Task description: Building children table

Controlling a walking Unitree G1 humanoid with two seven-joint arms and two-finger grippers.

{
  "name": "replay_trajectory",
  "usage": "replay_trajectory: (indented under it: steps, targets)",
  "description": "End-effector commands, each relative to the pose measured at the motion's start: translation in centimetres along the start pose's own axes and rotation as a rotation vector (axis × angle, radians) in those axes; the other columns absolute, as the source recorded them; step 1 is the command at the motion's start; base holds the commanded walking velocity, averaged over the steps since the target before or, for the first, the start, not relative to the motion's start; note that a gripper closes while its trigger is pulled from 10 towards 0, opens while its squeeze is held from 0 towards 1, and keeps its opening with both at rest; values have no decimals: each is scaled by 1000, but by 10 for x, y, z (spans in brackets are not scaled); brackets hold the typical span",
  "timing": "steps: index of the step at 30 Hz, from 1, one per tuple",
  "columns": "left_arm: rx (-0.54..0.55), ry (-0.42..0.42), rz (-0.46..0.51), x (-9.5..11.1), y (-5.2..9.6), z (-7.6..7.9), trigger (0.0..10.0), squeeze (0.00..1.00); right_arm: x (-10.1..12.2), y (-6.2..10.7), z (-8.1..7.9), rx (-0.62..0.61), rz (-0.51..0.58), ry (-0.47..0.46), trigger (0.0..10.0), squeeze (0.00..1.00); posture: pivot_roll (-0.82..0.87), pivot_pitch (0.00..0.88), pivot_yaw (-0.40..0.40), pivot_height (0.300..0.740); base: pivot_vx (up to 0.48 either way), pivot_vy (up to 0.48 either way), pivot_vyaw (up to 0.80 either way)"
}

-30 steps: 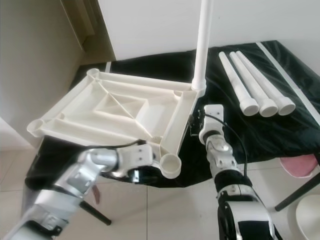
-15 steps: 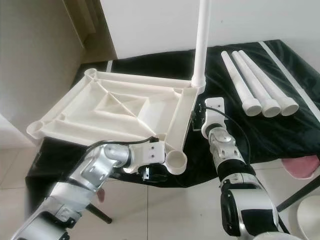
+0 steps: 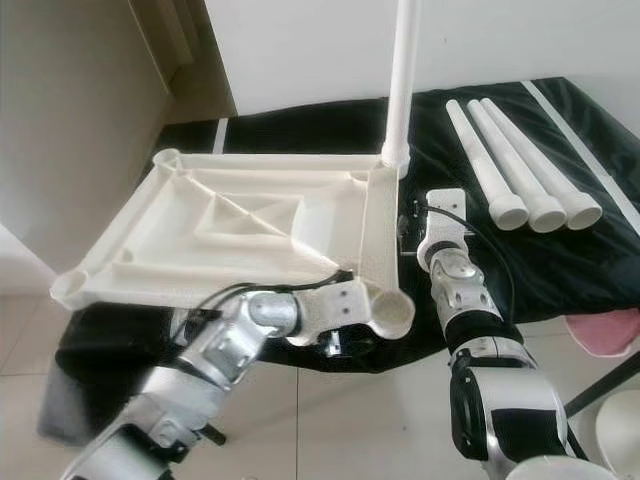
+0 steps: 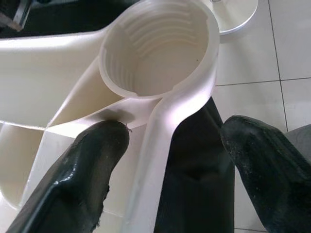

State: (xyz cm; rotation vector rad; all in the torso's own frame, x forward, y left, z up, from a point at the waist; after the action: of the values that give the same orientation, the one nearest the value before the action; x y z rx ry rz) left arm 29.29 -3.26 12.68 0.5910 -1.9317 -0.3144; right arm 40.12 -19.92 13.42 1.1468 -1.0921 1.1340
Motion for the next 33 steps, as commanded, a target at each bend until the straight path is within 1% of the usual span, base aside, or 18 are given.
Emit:
replay_trajectory:
  steps: [1,5,7,8,10,11,14,15,16,17,18,19,20,22,24,27,28,33]
  targets:
    - [136,-72,88,25,2,-18,10000,0,-8,1,-13,32,-29,16,10000,0,-57,0,87,740,0,0,0]
    - [206,-80,100,23,6,-29,10000,0,-4,1,1,-55,4,13,10000,0,-56,0,86,740,0,0,0]
    - [217,-75,101,23,7,-31,10000,0,-4,2,4,-75,11,14,10000,0,-56,0,86,740,0,0,0]
    - [228,-68,111,22,10,-33,10000,0,-2,2,10,-113,22,18,10000,0,-56,0,86,740,0,0,0]
    - [240,-19,167,23,20,-37,10000,0,4,5,28,-211,68,10,10000,0,-56,0,88,740,0,0,0]
    - [246,-7,181,23,23,-38,10000,0,6,6,33,-236,80,7,10000,0,-56,0,88,740,0,0,0]
    - [250,-2,188,23,23,-38,10000,0,6,6,34,-246,85,6,10000,0,-56,0,88,740,0,0,0]
    - [183,59,240,23,34,-32,10000,0,12,10,53,-339,120,-2,10000,0,-57,0,92,740,0,0,0]
    - [183,59,240,23,34,-32,10000,0,12,10,53,-339,120,-2,10000,0,-57,0,92,740,0,0,0]
    - [114,101,279,21,45,-25,10000,0,17,14,68,-405,148,-9,10000,0,-60,0,93,740,0,0,0]
    - [65,125,307,20,52,-19,10000,0,21,16,78,-450,167,-13,10000,0,-60,0,93,740,0,0,0]
    - [26,171,330,20,58,-17,10000,0,24,18,86,-477,174,-19,10000,0,-62,0,95,740,0,0,0]
    - [6,200,343,20,61,-16,10000,0,25,19,89,-489,176,-23,10000,0,-62,0,95,740,0,0,0]
    - [15,210,360,21,66,-18,10000,0,27,22,99,-526,187,-21,10000,0,-62,0,95,740,0,0,0]
    - [23,209,365,21,68,-19,10000,0,28,23,102,-535,191,-22,10000,0,-62,0,95,740,0,0,0]
    - [79,228,382,23,73,-30,10000,0,30,26,110,-553,211,-46,10000,0,-62,0,92,740,0,0,0]
    - [79,228,382,23,73,-30,10000,0,30,26,110,-553,211,-46,10000,0,-62,0,92,740,0,0,0]
    - [165,294,385,25,78,-43,10000,0,39,26,116,-565,221,-45,10000,0,-63,0,100,740,0,0,0]
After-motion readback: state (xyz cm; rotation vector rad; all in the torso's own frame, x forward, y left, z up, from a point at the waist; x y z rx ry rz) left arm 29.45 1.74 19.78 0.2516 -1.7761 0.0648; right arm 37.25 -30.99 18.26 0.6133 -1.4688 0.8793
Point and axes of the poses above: a point about 5 cm out from each wrist's last joint towards the gripper, its own y axis pointing back from the gripper into the wrist, its own x axis along the axis of the wrist's last joint, z = x × y, the point moved 2 cm from there along -y, pointing out of the wrist towards the gripper
